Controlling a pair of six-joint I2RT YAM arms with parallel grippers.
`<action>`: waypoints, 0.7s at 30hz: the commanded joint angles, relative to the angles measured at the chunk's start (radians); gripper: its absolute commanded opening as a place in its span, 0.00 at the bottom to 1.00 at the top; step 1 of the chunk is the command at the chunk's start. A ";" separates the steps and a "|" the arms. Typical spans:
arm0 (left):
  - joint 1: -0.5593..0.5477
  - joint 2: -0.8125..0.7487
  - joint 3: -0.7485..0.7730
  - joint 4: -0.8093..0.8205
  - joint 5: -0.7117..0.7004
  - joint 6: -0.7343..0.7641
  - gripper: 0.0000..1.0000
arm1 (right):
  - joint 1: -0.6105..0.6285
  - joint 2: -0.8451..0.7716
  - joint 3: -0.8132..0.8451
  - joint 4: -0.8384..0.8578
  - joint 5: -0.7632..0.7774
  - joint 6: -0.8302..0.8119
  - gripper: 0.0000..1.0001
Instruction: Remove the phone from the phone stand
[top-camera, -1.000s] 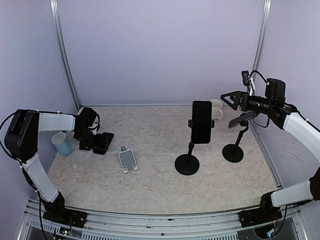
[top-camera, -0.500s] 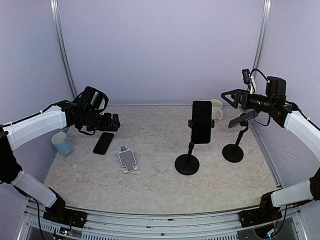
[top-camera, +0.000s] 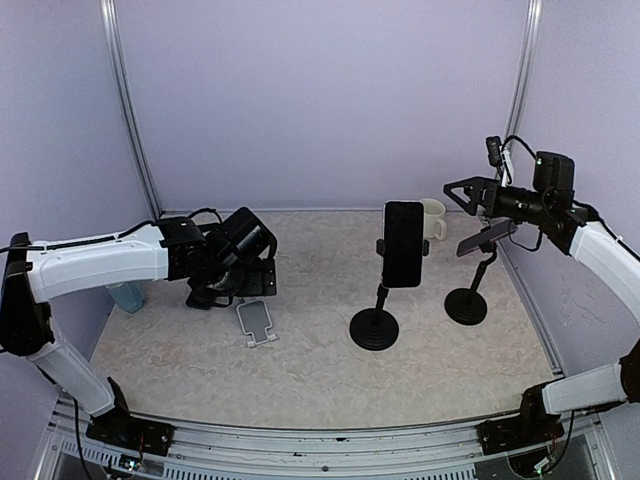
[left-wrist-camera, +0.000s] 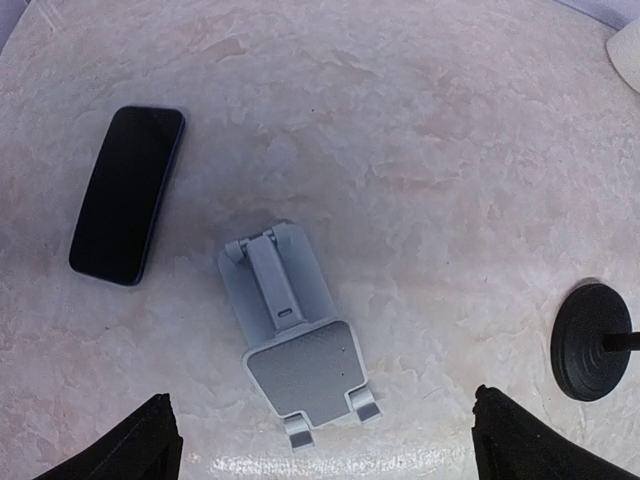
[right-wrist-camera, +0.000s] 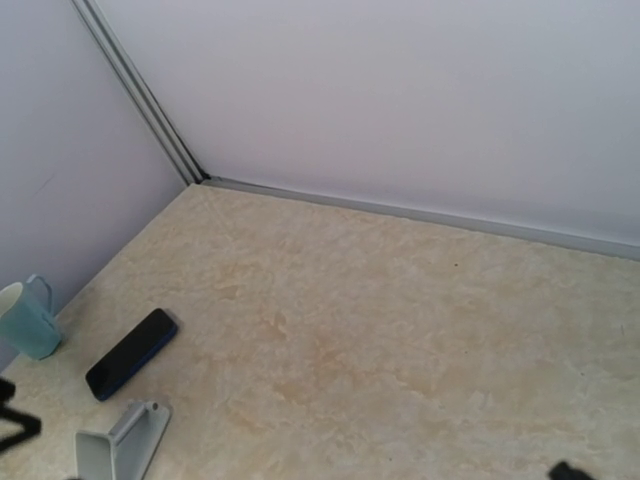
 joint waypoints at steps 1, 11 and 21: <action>-0.053 0.085 0.024 -0.073 -0.083 -0.192 0.99 | 0.006 -0.018 0.009 0.001 0.000 -0.012 1.00; -0.063 0.246 0.049 -0.108 -0.108 -0.323 0.99 | 0.006 -0.028 0.002 -0.002 -0.002 -0.011 1.00; -0.055 0.327 0.052 -0.009 -0.096 -0.329 0.99 | 0.006 -0.015 0.011 -0.003 -0.006 -0.012 1.00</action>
